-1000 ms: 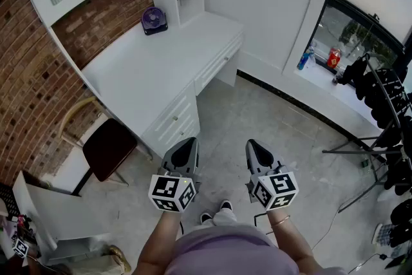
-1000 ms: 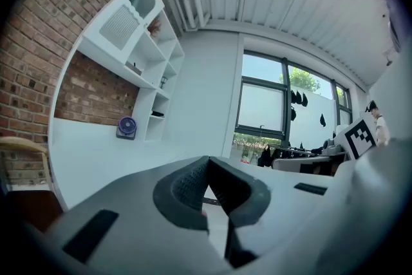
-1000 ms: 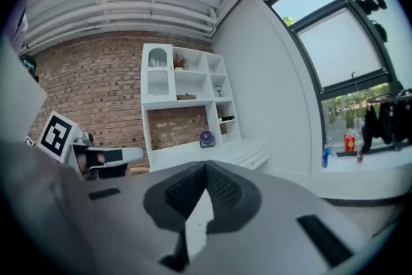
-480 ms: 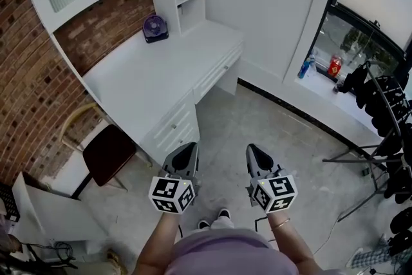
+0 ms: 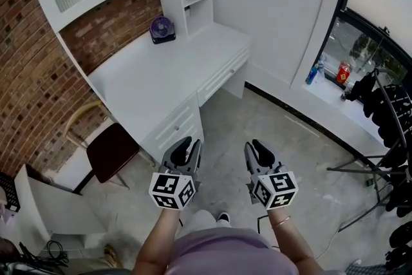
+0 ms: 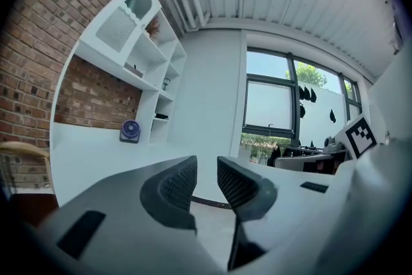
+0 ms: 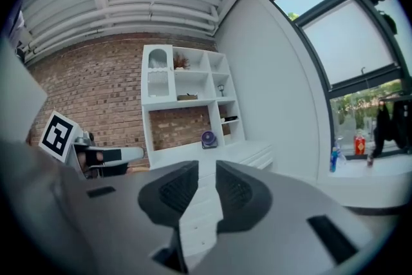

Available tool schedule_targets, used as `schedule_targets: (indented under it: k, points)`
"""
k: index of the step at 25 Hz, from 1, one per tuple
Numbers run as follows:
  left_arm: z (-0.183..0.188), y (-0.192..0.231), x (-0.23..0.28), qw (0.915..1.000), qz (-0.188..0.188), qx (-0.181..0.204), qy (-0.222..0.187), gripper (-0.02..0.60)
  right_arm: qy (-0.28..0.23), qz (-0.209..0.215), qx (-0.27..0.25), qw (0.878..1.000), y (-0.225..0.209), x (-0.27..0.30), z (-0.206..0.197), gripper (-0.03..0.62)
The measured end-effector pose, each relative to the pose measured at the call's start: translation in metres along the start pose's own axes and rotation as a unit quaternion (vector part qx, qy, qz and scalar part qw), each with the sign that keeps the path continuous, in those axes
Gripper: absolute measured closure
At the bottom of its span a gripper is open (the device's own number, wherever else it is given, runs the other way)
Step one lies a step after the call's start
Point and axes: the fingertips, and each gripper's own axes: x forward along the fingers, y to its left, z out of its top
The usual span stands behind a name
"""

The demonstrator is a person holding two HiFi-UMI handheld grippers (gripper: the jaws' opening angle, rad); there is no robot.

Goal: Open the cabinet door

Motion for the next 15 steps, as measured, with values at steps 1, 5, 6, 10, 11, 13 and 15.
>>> schedule_targets:
  k: [1,5,6,10,11,13,15]
  points:
    - [0.002,0.003,0.001,1.0,0.003,0.001,-0.002,0.497,0.001,0.004,0.002,1.0,0.001,0.004,0.001,0.517]
    - [0.009,0.019,0.009,0.9999,0.015,0.004,0.0,0.482,0.005,0.016,0.01,1.0,0.005,0.021,0.002,0.478]
    - [0.01,0.024,0.013,0.9999,0.017,0.004,0.001,0.479,0.005,0.018,0.01,1.0,0.005,0.027,0.004,0.47]
    - [0.019,0.049,0.038,0.9998,0.018,0.01,-0.002,0.479,0.003,0.024,0.007,1.0,0.0,0.061,0.01,0.45]
    - [0.022,0.058,0.046,0.9998,0.019,0.011,-0.004,0.477,0.003,0.025,0.006,1.0,-0.001,0.072,0.013,0.445]
    - [0.03,0.078,0.063,0.9997,0.021,0.013,-0.007,0.477,0.004,0.027,0.004,1.0,-0.004,0.098,0.018,0.436]
    - [0.039,0.1,0.08,0.9995,0.023,0.016,-0.012,0.477,0.003,0.03,0.003,1.0,-0.006,0.126,0.026,0.429]
